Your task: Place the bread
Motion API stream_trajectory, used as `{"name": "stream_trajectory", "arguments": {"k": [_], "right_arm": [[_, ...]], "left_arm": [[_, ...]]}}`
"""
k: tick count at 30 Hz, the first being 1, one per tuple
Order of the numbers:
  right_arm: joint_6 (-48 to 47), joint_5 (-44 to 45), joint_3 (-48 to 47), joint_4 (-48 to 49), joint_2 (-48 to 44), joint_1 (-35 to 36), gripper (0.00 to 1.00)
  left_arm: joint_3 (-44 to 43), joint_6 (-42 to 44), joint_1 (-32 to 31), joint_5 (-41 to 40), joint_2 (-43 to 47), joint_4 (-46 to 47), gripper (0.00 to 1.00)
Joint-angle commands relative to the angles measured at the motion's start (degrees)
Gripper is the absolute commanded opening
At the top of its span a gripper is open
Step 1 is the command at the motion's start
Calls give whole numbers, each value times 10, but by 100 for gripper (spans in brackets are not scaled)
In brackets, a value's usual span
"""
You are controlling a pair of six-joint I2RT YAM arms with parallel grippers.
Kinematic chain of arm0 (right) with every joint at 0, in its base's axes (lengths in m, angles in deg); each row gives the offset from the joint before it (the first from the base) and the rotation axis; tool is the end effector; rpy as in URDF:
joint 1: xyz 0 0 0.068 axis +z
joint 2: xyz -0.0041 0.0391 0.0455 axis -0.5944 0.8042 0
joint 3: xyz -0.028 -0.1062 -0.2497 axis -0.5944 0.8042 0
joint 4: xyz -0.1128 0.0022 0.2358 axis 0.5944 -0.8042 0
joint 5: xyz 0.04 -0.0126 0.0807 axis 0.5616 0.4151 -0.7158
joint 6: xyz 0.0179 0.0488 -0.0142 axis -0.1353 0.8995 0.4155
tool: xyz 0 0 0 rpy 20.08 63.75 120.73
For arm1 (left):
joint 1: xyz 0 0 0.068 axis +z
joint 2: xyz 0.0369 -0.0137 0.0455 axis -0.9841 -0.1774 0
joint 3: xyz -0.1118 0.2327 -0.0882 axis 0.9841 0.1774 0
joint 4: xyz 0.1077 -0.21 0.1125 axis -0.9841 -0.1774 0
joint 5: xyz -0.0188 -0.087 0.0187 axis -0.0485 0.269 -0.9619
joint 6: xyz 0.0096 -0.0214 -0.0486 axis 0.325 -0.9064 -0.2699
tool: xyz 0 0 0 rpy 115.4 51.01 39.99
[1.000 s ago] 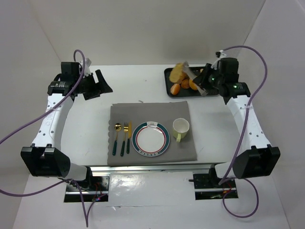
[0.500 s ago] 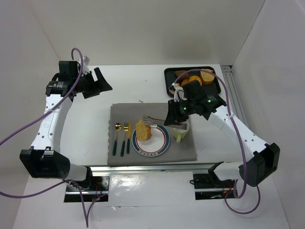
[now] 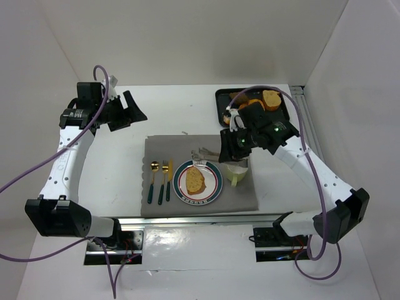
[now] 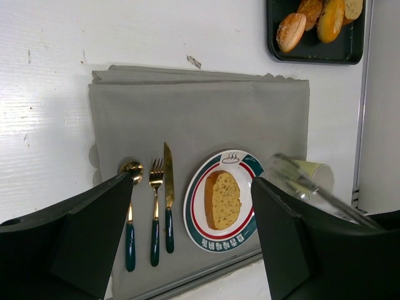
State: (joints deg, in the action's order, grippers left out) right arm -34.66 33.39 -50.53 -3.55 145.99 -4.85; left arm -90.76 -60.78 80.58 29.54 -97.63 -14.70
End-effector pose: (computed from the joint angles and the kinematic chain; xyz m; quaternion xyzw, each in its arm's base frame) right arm 0.2121 0.1450 0.3473 -0.2036 0.9175 0.2672 0.2128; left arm 0.2887 -0.0085 0.3912 -0.1374 0.8752 -0.2540 0.3880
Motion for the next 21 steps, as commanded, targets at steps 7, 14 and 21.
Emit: {"name": "stream_trajectory", "arguments": {"k": [7, 14, 21], "right_arm": [[104, 313, -88, 67, 0, -61, 46], [137, 465, 46, 212, -37, -196, 45], [166, 535, 183, 310, -32, -242, 45]], "left_arm": [[6, -6, -2, 15, 15, 15, 90], [5, 7, -2, 15, 4, 15, 90], [5, 18, -2, 10, -1, 9, 90]]}}
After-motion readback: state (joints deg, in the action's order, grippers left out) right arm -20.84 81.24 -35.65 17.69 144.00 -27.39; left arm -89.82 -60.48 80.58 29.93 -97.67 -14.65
